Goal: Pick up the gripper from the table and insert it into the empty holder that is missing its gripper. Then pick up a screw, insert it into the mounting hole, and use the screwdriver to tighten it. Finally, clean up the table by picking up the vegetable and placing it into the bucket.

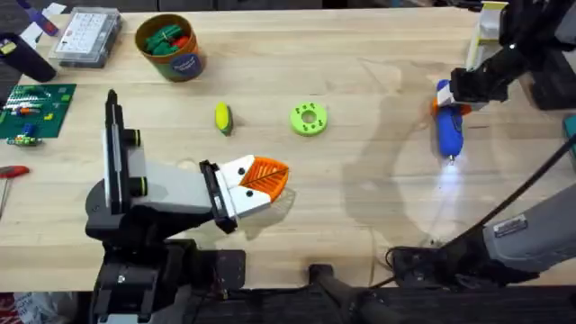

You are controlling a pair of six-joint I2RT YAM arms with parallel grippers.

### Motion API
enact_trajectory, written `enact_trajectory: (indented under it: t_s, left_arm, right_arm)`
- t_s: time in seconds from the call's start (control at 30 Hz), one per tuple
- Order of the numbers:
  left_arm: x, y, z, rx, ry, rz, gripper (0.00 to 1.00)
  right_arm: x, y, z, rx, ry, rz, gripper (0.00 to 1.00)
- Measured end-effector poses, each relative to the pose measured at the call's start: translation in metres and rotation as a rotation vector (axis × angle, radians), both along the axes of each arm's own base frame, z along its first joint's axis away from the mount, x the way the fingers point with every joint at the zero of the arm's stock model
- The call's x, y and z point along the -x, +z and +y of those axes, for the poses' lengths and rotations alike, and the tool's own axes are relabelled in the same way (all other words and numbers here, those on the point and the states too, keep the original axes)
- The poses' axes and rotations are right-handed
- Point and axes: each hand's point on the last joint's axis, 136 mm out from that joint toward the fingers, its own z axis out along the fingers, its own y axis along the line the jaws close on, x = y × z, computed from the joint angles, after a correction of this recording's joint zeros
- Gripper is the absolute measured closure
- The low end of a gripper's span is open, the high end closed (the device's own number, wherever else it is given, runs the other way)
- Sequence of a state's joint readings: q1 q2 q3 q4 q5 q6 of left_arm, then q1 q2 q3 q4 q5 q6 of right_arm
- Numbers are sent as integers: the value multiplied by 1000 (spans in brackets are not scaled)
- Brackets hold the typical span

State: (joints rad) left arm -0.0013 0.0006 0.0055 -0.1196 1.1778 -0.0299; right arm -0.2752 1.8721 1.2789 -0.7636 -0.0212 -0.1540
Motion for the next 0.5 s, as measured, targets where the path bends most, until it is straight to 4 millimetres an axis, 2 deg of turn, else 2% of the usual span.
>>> enact_trajectory:
  t_s: [0.33, 0.43, 0.5]
  left_arm:
    - [0, 0, 0, 0, 0, 0, 996]
    - [0, 0, 0, 0, 0, 0, 996]
    - [0, 0, 0, 0, 0, 0, 996]
  right_arm:
    - [11, 5, 7, -28, 1, 54, 978]
    - [-2, 16, 10, -47, 8, 10, 978]
    - [-15, 34, 13, -64, 16, -53, 978]
